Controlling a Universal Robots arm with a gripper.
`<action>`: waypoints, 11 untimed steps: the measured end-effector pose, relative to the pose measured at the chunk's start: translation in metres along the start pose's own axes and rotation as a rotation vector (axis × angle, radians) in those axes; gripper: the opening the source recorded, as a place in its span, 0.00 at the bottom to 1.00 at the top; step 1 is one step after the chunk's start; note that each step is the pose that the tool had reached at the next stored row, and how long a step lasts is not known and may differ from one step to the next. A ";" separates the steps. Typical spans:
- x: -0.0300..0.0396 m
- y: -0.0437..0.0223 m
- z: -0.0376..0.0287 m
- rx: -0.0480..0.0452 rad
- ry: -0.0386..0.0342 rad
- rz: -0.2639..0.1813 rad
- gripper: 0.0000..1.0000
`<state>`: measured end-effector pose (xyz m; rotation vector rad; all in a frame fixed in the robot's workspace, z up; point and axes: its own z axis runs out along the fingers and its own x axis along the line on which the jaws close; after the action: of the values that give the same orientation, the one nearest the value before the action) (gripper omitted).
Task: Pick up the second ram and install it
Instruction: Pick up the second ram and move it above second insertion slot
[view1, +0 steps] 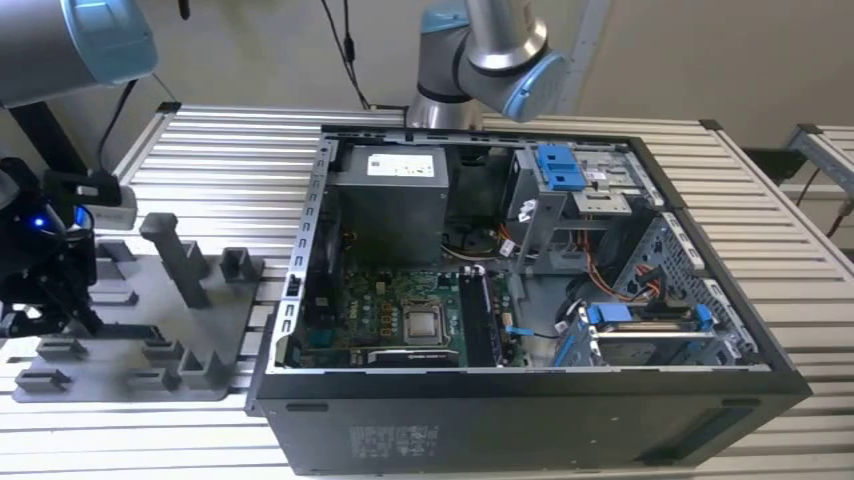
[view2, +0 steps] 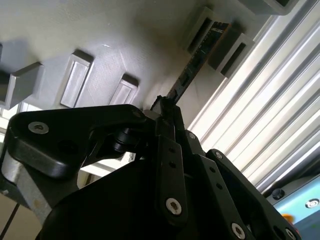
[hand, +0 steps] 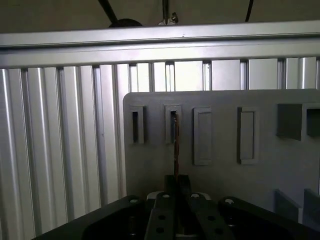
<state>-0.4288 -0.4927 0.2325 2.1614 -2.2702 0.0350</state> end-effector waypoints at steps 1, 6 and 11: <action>0.0000 0.0000 -0.0002 0.0000 0.0000 0.000 0.14; 0.0000 0.0000 -0.0015 -0.0001 0.0001 0.000 0.14; 0.0001 0.0000 -0.0030 0.0001 -0.0001 0.000 0.14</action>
<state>-0.4288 -0.4927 0.2355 2.1614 -2.2703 0.0351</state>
